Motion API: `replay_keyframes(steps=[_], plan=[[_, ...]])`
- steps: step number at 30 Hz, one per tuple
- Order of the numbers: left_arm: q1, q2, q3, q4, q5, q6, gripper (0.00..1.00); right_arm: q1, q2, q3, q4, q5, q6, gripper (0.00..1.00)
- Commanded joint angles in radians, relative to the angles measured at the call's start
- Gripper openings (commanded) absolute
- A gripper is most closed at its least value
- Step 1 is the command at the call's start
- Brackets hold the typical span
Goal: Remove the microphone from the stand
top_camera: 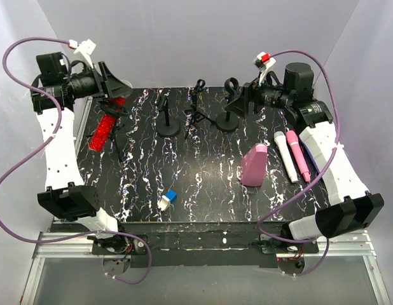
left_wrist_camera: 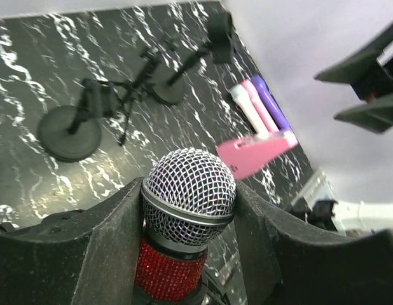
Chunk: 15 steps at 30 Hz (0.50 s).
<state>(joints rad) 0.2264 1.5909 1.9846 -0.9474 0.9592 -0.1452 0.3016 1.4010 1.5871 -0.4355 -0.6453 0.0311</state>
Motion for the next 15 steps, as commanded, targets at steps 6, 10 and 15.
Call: replay_keyframes(steps=[6,10,15], plan=[[-0.045,0.138,0.285,-0.413,0.131,0.191,0.00,-0.004,0.013,0.037,0.087,-0.039,0.072,0.85],[-0.044,0.193,0.431,-0.568,0.093,0.260,0.00,-0.004,0.012,0.033,0.104,-0.040,0.087,0.85],[-0.044,0.224,0.516,-0.700,0.145,0.342,0.00,-0.002,0.033,0.056,0.109,-0.053,0.105,0.85]])
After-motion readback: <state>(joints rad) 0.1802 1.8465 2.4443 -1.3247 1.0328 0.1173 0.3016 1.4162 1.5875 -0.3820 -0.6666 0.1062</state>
